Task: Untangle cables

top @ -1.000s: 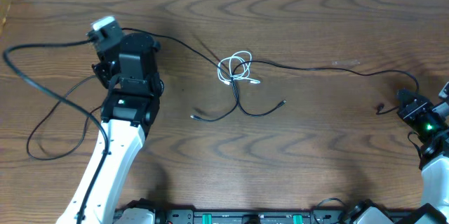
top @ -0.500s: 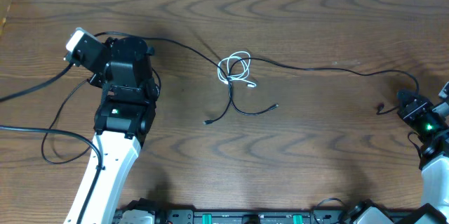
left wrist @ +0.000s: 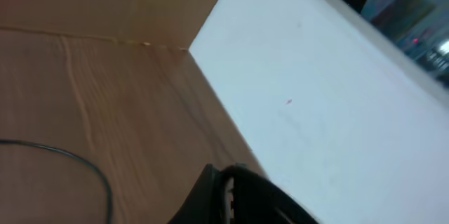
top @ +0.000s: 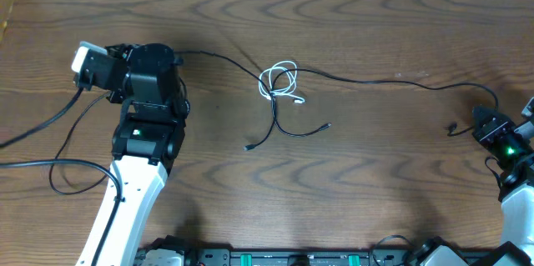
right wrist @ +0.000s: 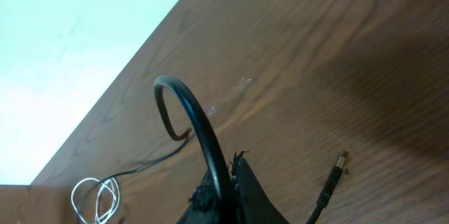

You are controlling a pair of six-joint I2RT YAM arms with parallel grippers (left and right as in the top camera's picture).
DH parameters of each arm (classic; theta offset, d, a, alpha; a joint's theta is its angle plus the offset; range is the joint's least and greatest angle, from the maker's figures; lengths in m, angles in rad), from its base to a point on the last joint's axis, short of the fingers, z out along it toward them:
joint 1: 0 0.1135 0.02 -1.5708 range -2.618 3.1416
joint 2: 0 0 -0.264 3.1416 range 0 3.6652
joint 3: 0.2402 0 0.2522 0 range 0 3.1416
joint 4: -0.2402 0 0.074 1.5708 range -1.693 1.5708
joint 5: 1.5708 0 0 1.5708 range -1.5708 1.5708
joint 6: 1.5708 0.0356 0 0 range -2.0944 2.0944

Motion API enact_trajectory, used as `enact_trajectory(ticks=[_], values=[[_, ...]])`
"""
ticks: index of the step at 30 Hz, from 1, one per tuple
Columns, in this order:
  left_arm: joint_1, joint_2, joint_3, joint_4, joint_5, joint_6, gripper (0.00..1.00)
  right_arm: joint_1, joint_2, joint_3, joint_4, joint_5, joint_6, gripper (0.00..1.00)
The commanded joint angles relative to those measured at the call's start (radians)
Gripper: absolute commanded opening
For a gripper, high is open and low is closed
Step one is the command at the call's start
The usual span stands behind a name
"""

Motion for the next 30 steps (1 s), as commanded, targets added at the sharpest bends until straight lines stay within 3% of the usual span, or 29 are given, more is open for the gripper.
enact_trajectory(ticks=[1, 13, 17, 20, 25, 30], values=[[0.003, -0.017, -0.004, 0.032, -0.021, -0.130, 0.08, 0.010, -0.012, 0.004, -0.007, 0.000, -0.027, 0.01], [0.003, -0.025, -0.004, 0.122, -0.068, -0.352, 0.08, 0.010, -0.012, 0.004, -0.014, 0.001, -0.031, 0.01], [0.003, -0.025, -0.004, 0.125, -0.080, -0.345, 0.08, 0.010, -0.012, 0.004, -0.014, 0.004, -0.031, 0.01], [0.003, -0.022, -0.004, 0.106, -0.076, -0.253, 0.08, 0.010, -0.012, 0.004, -0.014, 0.004, -0.031, 0.01], [0.003, -0.022, -0.004, -0.034, 0.000, -0.211, 0.08, 0.010, -0.012, 0.004, -0.014, 0.004, -0.031, 0.01], [0.003, -0.010, -0.004, -0.207, 0.148, -0.211, 0.26, 0.010, -0.012, 0.004, -0.014, 0.004, -0.031, 0.01]])
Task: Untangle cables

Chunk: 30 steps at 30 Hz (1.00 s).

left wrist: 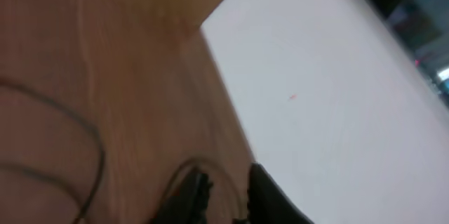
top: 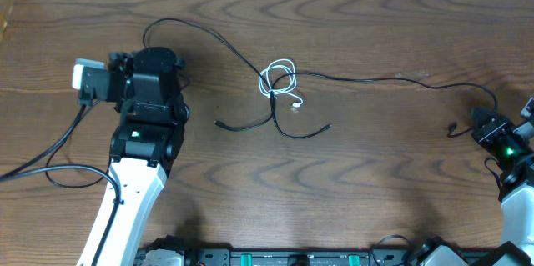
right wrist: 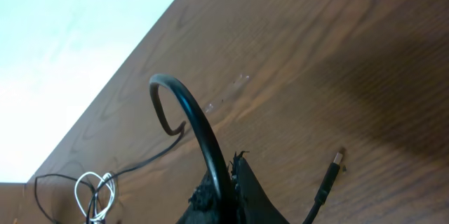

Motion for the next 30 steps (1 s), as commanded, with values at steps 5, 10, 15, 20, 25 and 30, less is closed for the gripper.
enact_trajectory(ticks=[5, 10, 15, 20, 25, 30], values=[[0.003, 0.061, -0.002, -0.092, 0.312, 0.196, 0.47, 0.011, -0.012, 0.004, -0.001, 0.000, -0.016, 0.01], [0.003, 0.165, -0.002, -0.092, 0.559, 0.425, 0.63, 0.011, -0.012, 0.004, -0.005, 0.000, -0.016, 0.01], [0.003, 0.254, -0.002, -0.078, 0.732, 0.603, 0.74, 0.011, -0.012, 0.004, -0.010, 0.000, -0.016, 0.01], [0.003, 0.330, -0.002, -0.024, 0.833, 0.842, 0.77, 0.011, -0.012, 0.004, -0.011, 0.000, -0.016, 0.01], [0.003, 0.370, -0.002, 0.009, 0.835, 0.899, 0.94, 0.011, -0.012, 0.004, -0.018, 0.000, -0.016, 0.01], [0.001, 0.377, -0.002, 0.023, 0.850, 0.892, 0.97, 0.010, -0.012, 0.004, -0.024, 0.000, -0.017, 0.01]])
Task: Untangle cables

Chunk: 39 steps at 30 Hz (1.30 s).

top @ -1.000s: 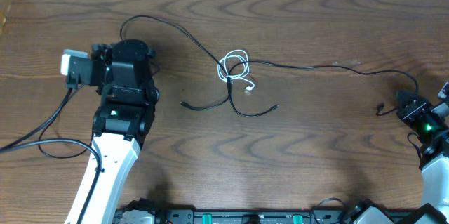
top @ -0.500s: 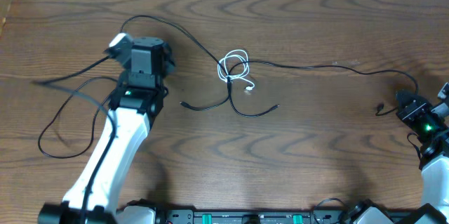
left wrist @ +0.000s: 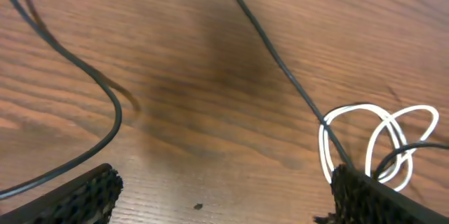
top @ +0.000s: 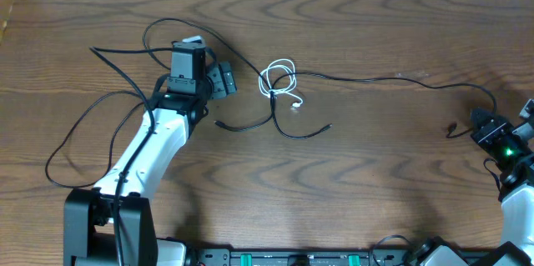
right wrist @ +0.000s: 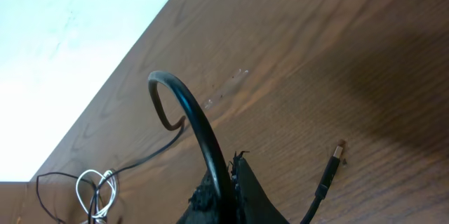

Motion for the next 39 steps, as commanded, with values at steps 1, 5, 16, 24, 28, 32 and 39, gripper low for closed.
enact_trajectory(ticks=[1, 5, 16, 24, 28, 32, 39], values=[[-0.001, 0.005, -0.002, 0.026, 0.032, 0.042, 0.97, 0.011, -0.012, 0.004, 0.000, 0.001, -0.016, 0.01], [-0.002, 0.005, -0.002, 0.040, 0.033, 0.042, 0.98, 0.010, -0.012, 0.004, -0.003, 0.008, -0.023, 0.01], [-0.066, 0.011, -0.002, -0.100, 0.114, 0.373, 0.98, 0.011, -0.012, 0.004, -0.011, 0.008, -0.023, 0.01], [-0.091, 0.011, -0.002, -0.257, 0.118, 0.594, 0.98, 0.010, -0.012, 0.004, -0.013, 0.008, -0.023, 0.01], [-0.091, 0.011, -0.002, -0.324, 0.148, 0.635, 0.97, 0.011, -0.012, 0.004, -0.013, 0.008, -0.023, 0.01], [-0.091, 0.011, -0.005, -0.357, 0.276, 0.668, 0.95, 0.010, -0.012, 0.004, -0.013, 0.008, -0.023, 0.01], [-0.091, 0.015, -0.005, -0.356, 0.307, 0.737, 0.95, 0.011, -0.012, 0.004, -0.020, 0.008, -0.023, 0.01]])
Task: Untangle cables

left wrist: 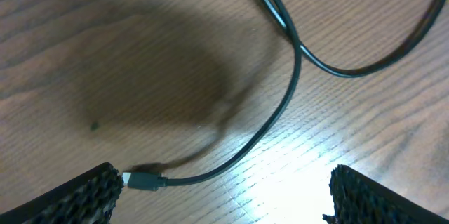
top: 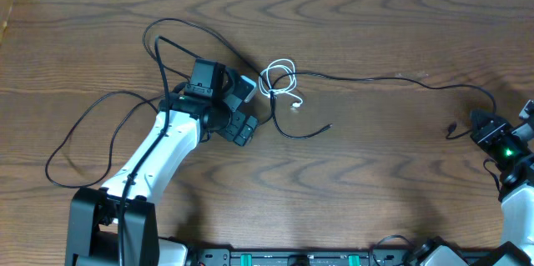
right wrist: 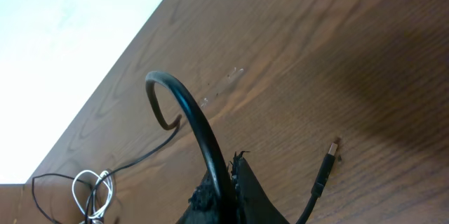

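Observation:
A small white cable coil (top: 279, 80) lies mid-table, and thin black cables (top: 367, 77) cross through it. One black cable runs right to my right gripper (top: 484, 126), which is shut on it; in the right wrist view that cable (right wrist: 184, 108) arcs up out of the gripper (right wrist: 235, 182). My left gripper (top: 249, 109) hovers open just left of the coil. Its fingers (left wrist: 74, 197) straddle a loose black cable end with a plug (left wrist: 144, 180). The left gripper (left wrist: 221, 206) holds nothing.
Slack black cable loops (top: 92, 128) lie across the left of the table, around my left arm. A free USB plug (right wrist: 325, 173) rests beside the right gripper. A second loose black end (top: 327, 127) lies right of the coil. The table's back edge meets a white wall.
My left gripper has moved from just left of the coil, facing it, down and to the right over the loose black plug end, still open. The right arm and coil are unchanged.
At first the left gripper sat far left with black cable stretched straight from it to the coil. Then the cable was slack in a loop and a loose end lay further left. Later the gripper stood open near the coil, and now over the plug end.

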You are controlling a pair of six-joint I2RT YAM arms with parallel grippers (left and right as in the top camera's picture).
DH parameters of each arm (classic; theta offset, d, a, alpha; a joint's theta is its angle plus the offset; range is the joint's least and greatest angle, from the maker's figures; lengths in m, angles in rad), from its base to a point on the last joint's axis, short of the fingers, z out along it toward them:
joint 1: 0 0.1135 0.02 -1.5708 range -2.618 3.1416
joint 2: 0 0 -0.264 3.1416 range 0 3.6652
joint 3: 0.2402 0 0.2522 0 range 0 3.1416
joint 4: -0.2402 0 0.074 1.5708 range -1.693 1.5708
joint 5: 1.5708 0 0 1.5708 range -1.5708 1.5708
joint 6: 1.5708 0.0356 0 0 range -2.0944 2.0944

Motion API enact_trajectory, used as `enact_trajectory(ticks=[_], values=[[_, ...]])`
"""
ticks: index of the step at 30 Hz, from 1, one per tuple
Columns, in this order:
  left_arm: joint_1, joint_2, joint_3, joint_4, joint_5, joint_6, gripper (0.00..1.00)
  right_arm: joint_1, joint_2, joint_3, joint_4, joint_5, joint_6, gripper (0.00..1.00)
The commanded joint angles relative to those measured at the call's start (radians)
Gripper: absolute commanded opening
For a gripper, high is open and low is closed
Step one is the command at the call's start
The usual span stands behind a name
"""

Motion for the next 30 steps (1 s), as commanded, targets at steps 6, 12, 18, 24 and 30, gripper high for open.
enact_trajectory(ticks=[6, 12, 18, 24, 30], values=[[-0.001, 0.048, -0.004, -0.003, 0.042, 0.104, 0.92, 0.011, -0.012, 0.004, -0.012, -0.006, -0.020, 0.01], [-0.001, 0.109, -0.004, -0.003, 0.043, 0.103, 0.80, 0.010, -0.012, 0.004, -0.012, -0.006, -0.020, 0.01], [-0.001, 0.114, -0.004, -0.003, 0.043, 0.103, 0.79, 0.011, -0.012, 0.004, -0.012, -0.006, -0.020, 0.01], [-0.008, 0.115, -0.004, -0.003, 0.100, 0.112, 0.80, 0.011, -0.012, 0.004, -0.012, -0.006, -0.020, 0.01], [-0.047, 0.115, -0.004, -0.002, 0.105, 0.188, 0.80, 0.011, -0.012, 0.004, -0.012, -0.006, -0.020, 0.01]])
